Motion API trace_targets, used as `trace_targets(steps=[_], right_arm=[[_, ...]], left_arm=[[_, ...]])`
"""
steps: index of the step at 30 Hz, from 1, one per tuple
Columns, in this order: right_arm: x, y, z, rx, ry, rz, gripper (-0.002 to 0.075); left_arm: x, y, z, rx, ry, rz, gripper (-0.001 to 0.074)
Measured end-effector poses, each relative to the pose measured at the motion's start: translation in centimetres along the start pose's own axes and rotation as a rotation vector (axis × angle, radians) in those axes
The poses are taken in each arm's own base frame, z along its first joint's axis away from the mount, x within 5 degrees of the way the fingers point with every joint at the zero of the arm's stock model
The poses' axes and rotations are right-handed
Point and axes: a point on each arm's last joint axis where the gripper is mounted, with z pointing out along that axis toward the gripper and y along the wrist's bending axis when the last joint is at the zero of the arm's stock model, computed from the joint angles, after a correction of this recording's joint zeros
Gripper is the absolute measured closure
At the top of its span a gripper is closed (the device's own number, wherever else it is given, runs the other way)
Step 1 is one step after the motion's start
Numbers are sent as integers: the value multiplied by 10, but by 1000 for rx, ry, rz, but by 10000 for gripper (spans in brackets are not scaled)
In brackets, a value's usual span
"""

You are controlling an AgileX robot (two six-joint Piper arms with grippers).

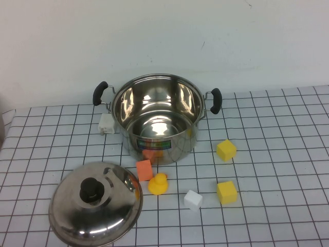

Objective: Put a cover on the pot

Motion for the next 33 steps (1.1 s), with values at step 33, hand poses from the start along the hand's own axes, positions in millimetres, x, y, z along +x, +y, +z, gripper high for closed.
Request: trace_targets(steps=[33], right_arm=[[0, 0, 0, 0, 0, 0, 716]], left_arm=[[-10, 0, 0, 2, -117, 2, 737]])
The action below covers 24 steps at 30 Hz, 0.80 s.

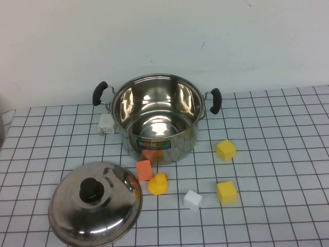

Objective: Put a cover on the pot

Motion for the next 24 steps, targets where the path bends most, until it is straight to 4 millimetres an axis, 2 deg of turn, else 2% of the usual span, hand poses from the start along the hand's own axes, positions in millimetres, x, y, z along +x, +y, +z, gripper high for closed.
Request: trace_targets(steps=[11, 24], right_arm=[[0, 0, 0, 0, 0, 0, 716], [0, 0, 0, 0, 0, 0, 716]], left_arm=[[-49, -1, -14, 14, -564, -2, 737], [-61, -1, -24, 34, -735, -52, 737]])
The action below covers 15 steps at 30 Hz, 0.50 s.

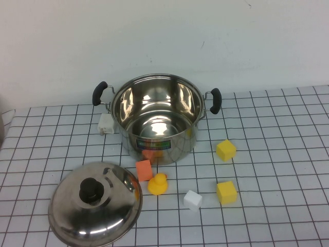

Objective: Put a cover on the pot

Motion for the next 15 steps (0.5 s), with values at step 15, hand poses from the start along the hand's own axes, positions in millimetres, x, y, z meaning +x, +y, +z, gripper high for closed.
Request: trace_targets(steps=[15], right_arm=[[0, 0, 0, 0, 0, 0, 716]], left_arm=[[-65, -20, 79, -14, 247, -73, 737]])
